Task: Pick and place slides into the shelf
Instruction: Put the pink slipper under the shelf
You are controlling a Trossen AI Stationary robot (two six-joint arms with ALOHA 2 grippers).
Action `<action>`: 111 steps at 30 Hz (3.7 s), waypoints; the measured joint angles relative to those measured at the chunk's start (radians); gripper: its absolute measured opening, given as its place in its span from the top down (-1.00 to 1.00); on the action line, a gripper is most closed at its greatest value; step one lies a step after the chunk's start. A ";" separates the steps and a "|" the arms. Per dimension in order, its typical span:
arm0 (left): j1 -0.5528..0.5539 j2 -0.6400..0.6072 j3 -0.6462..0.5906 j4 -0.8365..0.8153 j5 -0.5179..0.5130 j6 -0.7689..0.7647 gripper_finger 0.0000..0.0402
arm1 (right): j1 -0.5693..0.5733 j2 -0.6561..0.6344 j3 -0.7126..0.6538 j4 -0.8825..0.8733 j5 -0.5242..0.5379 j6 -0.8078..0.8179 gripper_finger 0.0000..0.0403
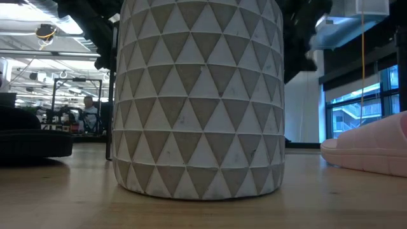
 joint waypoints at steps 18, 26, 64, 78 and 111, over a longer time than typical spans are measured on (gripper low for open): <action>-0.008 0.000 0.000 -0.008 0.023 0.046 0.07 | 0.681 -0.065 -0.022 -0.221 0.113 0.676 0.25; -0.051 0.000 0.000 -0.011 0.031 0.075 0.07 | 0.885 -0.024 -0.102 -0.200 0.068 0.952 0.25; -0.091 0.000 0.000 -0.013 0.031 0.076 0.07 | 1.121 0.095 -0.384 0.161 0.378 1.057 -0.37; -0.091 0.000 0.000 -0.010 0.030 0.072 0.07 | 1.120 0.191 -0.382 0.216 0.464 1.053 0.32; -0.090 0.000 0.000 0.009 0.030 0.072 0.07 | 0.929 -0.108 -0.310 -0.150 0.543 0.579 0.93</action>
